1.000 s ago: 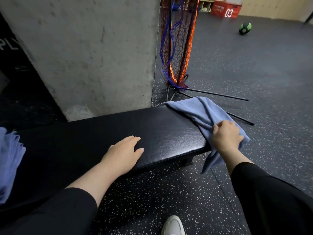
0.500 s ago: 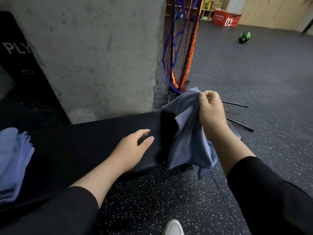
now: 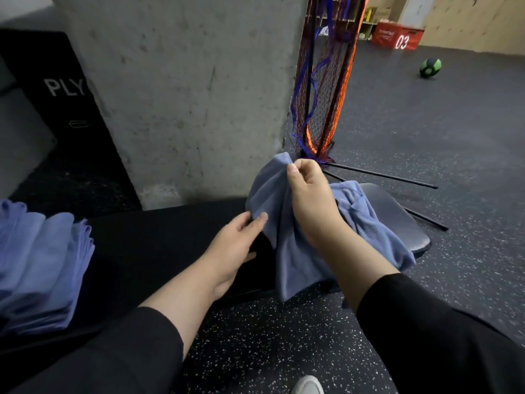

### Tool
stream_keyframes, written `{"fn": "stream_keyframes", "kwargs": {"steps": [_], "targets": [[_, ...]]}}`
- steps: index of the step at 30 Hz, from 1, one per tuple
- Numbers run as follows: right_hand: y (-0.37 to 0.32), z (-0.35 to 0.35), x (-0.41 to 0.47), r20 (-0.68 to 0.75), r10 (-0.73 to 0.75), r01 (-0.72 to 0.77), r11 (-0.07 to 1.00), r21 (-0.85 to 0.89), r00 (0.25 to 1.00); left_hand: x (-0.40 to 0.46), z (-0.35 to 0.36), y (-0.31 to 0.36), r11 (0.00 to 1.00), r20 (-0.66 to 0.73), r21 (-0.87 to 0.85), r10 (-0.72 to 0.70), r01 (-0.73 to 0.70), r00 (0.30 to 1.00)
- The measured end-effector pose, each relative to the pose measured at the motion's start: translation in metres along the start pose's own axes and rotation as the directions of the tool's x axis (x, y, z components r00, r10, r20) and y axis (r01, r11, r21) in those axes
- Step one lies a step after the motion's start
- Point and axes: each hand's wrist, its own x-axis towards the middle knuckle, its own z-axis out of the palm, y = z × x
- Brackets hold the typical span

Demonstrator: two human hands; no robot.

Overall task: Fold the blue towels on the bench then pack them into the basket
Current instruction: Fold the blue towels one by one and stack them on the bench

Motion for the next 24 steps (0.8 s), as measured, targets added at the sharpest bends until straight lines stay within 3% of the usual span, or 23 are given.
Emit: {"fn": "stream_keyframes", "kwargs": {"steps": [3,6,9,11,13,15,18,20,21,22,23,24], "targets": [[-0.004,0.016,-0.002,0.019,0.047,-0.049,0.994,0.098,0.999,-0.003,-0.002,0.002,0.995,0.019,-0.092,-0.027,0.029,0.999],[-0.006,0.026,-0.006,0.050,0.048,-0.052,0.995,0.085,0.998,0.001,-0.007,0.002,0.982,-0.072,-0.186,0.007,-0.020,0.997],[-0.003,0.030,-0.008,0.147,0.048,-0.048,0.999,-0.008,0.988,0.007,-0.022,0.010,0.977,-0.261,-0.198,0.031,-0.085,0.965],[0.012,0.029,-0.011,0.257,0.089,-0.046,0.985,-0.169,0.962,0.013,-0.039,0.015,0.976,-0.370,-0.184,0.040,-0.115,0.928],[0.036,0.027,-0.021,0.402,0.129,0.052,0.910,-0.411,0.906,0.018,-0.058,0.017,0.981,-0.440,-0.159,0.031,-0.112,0.898],[0.058,0.027,-0.035,0.553,0.197,0.221,0.770,-0.598,0.810,0.020,-0.075,0.017,0.991,-0.510,-0.097,0.035,-0.098,0.859],[0.081,0.031,-0.049,0.698,0.284,0.468,0.571,-0.674,0.658,0.022,-0.099,0.015,0.998,-0.538,-0.031,0.034,-0.060,0.842],[0.088,0.033,-0.051,0.713,0.257,0.509,0.548,-0.664,0.653,0.020,-0.113,0.012,0.979,-0.496,0.193,0.041,0.064,0.868],[0.091,0.033,-0.050,0.704,0.232,0.491,0.572,-0.657,0.671,0.018,-0.119,0.010,0.894,-0.490,0.425,0.091,0.146,0.867],[0.094,0.031,-0.047,0.691,0.203,0.470,0.599,-0.648,0.693,0.014,-0.123,0.007,0.734,-0.496,0.642,0.179,0.220,0.850],[0.095,0.030,-0.045,0.682,0.163,0.468,0.613,-0.637,0.713,0.010,-0.125,0.004,0.584,-0.460,0.780,0.292,0.225,0.838],[0.098,0.028,-0.043,0.678,0.114,0.483,0.616,-0.622,0.727,0.006,-0.124,0.003,0.510,-0.376,0.847,0.372,0.152,0.849]]}}
